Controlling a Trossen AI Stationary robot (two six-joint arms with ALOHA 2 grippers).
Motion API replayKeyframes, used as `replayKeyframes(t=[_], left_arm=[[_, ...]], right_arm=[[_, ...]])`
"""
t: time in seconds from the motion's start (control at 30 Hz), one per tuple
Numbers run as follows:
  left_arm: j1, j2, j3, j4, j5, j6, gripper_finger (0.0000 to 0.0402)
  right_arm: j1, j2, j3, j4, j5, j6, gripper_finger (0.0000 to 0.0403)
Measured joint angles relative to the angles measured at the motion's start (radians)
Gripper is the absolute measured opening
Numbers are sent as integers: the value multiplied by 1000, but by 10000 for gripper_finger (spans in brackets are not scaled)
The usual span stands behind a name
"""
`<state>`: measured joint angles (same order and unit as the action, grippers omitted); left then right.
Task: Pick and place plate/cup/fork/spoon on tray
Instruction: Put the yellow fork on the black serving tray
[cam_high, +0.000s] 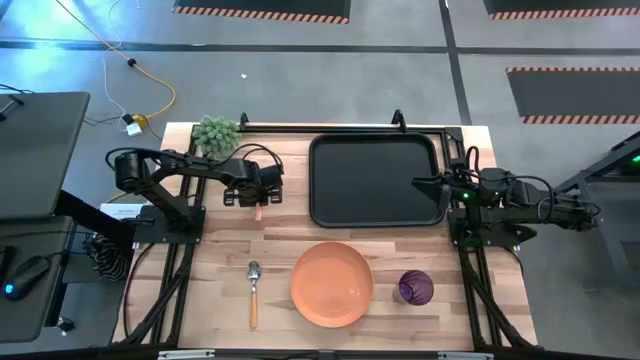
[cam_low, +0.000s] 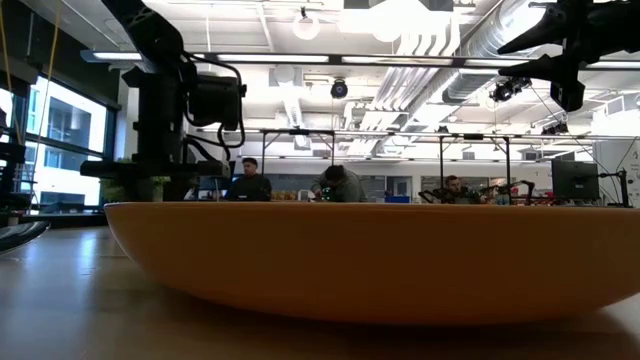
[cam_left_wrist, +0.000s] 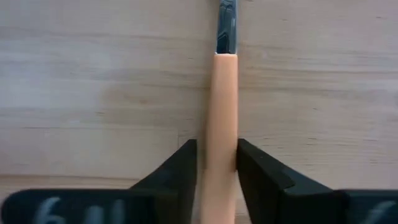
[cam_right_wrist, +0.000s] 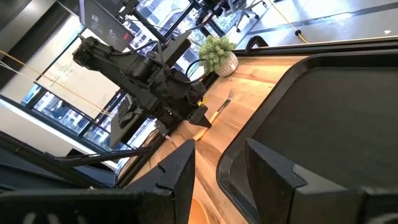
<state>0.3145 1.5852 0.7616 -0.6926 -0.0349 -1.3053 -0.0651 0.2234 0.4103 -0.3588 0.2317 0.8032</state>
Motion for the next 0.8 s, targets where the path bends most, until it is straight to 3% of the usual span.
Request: replayKeyframes(t=[0.13,0.43,0.8], left_arm=[[-1,0,0,-1,-5,2,53],[-2,-24,-4,1,1,19,53],[-2,-163,-6,-13,0,35,53]], right_arm=[[0,0,0,0,0,0,129],[0,0,0,0,0,2,129],[0,0,0,6,3,4,129]])
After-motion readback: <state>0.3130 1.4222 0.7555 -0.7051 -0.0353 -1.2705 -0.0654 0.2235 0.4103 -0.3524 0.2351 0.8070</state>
